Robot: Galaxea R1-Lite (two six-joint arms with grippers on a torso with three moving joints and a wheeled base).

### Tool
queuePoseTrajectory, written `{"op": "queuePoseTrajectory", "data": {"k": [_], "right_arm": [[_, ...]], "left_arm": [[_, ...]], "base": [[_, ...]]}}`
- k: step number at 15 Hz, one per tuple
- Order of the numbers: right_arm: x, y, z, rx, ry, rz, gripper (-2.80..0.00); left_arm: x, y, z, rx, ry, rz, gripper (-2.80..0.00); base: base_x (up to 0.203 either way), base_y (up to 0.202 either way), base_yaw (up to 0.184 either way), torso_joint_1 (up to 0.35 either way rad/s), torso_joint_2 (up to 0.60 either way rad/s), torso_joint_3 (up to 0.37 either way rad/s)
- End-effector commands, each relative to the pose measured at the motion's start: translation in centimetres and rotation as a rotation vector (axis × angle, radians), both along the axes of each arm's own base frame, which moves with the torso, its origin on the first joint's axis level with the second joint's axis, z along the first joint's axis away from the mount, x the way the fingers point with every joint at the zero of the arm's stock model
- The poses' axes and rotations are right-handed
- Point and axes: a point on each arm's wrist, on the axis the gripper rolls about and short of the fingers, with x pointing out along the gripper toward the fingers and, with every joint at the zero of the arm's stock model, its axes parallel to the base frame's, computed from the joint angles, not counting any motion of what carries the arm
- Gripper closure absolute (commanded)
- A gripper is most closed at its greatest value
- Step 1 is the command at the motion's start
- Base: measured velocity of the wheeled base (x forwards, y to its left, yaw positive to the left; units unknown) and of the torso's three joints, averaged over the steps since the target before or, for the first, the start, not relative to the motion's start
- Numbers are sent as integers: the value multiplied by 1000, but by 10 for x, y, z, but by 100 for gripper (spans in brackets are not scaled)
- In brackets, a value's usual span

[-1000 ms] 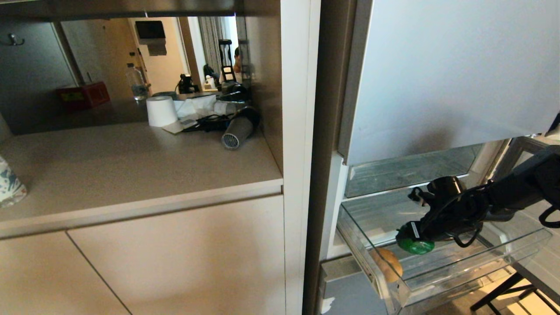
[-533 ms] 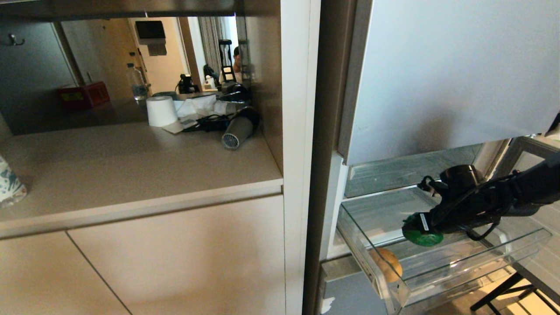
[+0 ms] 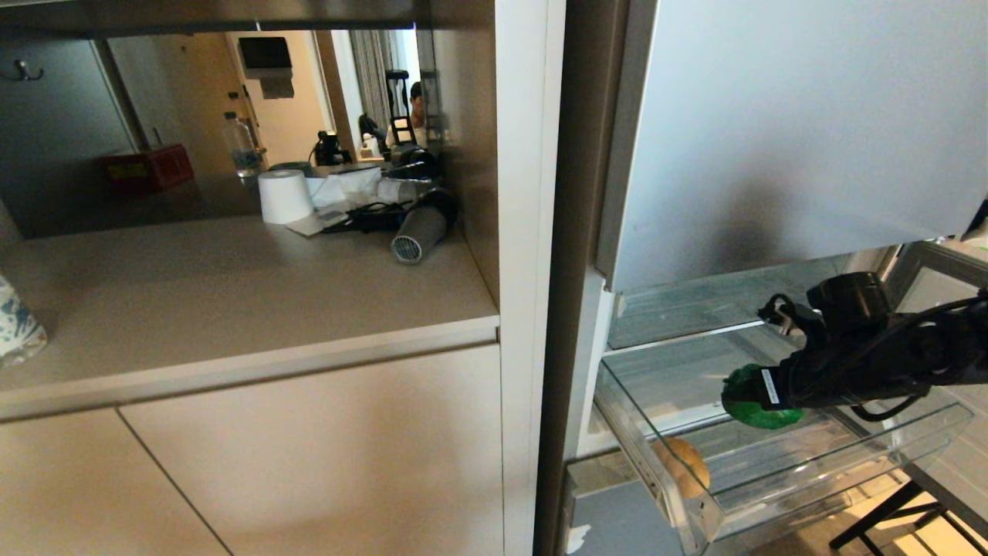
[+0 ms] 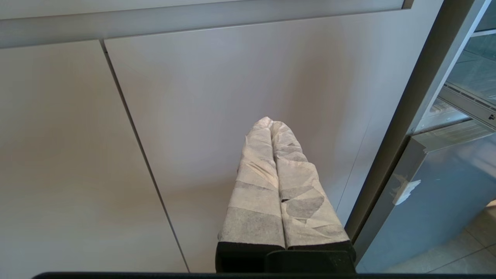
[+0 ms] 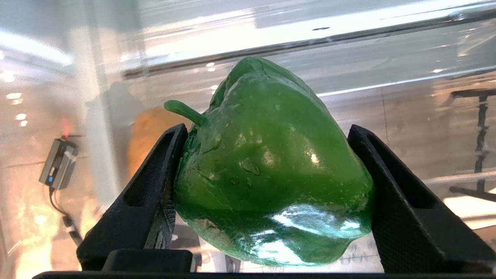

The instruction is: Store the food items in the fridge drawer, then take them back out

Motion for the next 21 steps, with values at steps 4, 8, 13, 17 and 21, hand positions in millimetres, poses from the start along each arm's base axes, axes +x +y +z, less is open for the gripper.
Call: {"op": "queuePoseTrajectory", "data": {"k": [4, 8, 13, 17, 21], "right_arm": [[-33, 12, 30, -4, -73, 39, 0], [-62, 24, 49, 0, -128, 80, 0], [-124, 23, 64, -2, -203, 99, 0], [-177, 22, 65, 56, -270, 162, 0], [-212, 23, 72, 120, -371, 251, 0]], "left_arm": [[1, 0, -3, 0, 8, 0, 0], [1, 0, -3, 0, 8, 0, 0], [1, 0, -3, 0, 8, 0, 0], [1, 0, -3, 0, 8, 0, 0], [1, 0, -3, 0, 8, 0, 0]], "base": [[0, 0, 0, 0, 0, 0], [0, 0, 0, 0, 0, 0], [0, 0, 0, 0, 0, 0], [0, 0, 0, 0, 0, 0], [0, 0, 0, 0, 0, 0]]}}
